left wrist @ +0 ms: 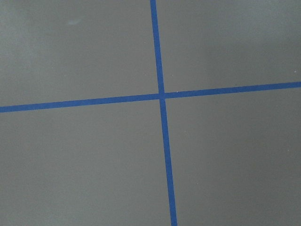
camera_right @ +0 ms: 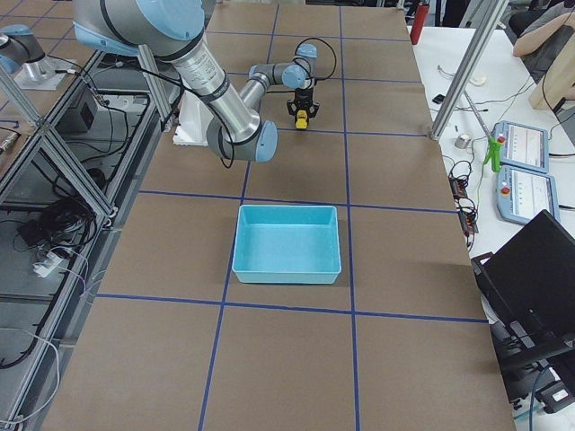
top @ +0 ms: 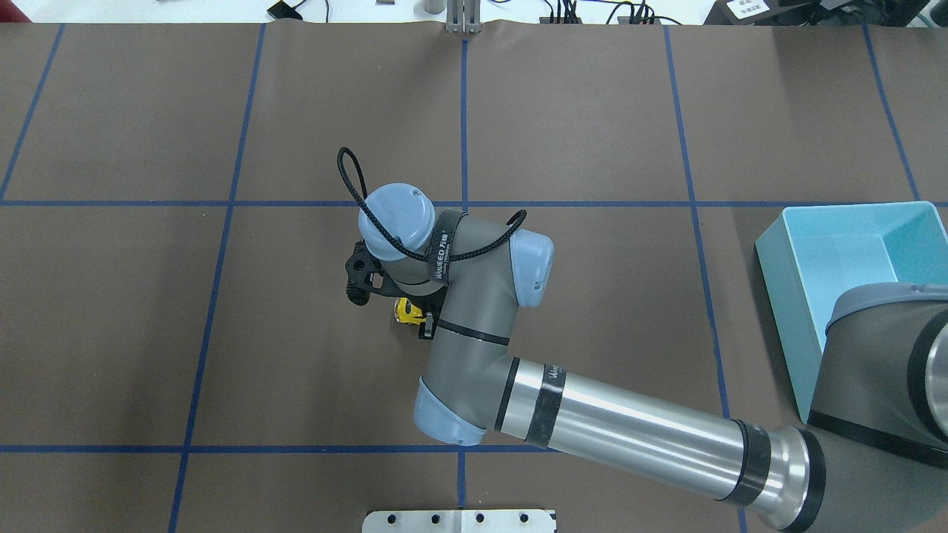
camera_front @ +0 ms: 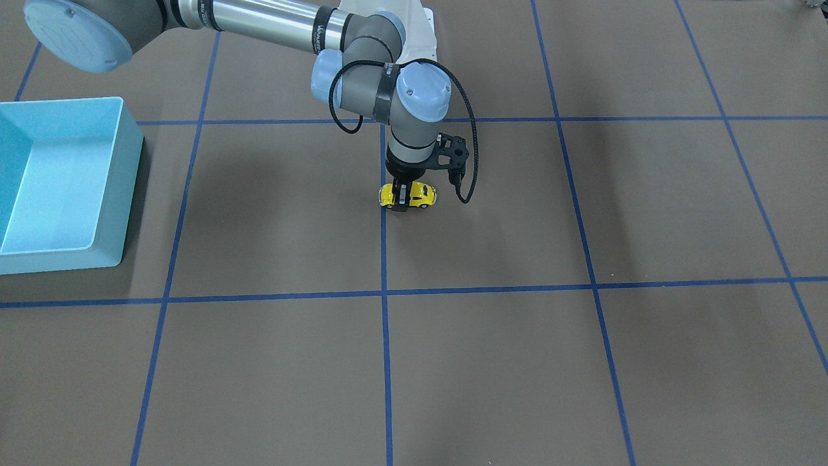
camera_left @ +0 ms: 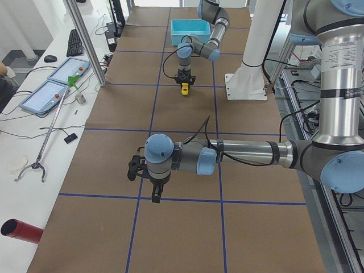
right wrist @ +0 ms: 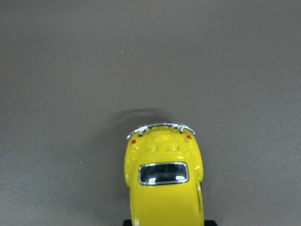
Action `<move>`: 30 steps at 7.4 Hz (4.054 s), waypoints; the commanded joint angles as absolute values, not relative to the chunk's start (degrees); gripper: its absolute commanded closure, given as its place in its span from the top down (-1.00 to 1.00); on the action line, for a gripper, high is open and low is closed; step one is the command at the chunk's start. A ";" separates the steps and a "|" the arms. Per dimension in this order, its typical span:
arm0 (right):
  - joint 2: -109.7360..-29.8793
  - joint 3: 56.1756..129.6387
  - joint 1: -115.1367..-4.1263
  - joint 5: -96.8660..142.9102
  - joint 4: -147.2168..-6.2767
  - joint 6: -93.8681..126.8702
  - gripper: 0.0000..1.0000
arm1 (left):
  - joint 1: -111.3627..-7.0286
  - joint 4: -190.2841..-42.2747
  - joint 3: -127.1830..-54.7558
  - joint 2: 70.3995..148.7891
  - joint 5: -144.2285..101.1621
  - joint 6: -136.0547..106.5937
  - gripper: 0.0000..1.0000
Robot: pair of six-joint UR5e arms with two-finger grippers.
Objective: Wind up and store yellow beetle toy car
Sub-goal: 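Lift the car and carry it toward the light-blue bin, then lower the car into the bin and open the right gripper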
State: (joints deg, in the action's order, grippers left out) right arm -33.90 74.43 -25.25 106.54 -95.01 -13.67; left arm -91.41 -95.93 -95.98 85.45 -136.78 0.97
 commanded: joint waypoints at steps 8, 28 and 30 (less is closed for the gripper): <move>-67.36 101.32 -62.81 128.41 -100.90 -25.92 -1.00 | -91.41 -95.89 -96.06 85.34 -136.58 0.97 0.99; -88.24 95.90 -85.05 134.04 -100.37 -27.69 1.00 | -91.41 -95.89 -96.42 84.81 -136.58 0.88 0.98; -90.25 93.35 -89.54 133.86 -100.37 -27.42 1.00 | -91.41 -95.89 -96.42 84.82 -136.58 0.97 0.99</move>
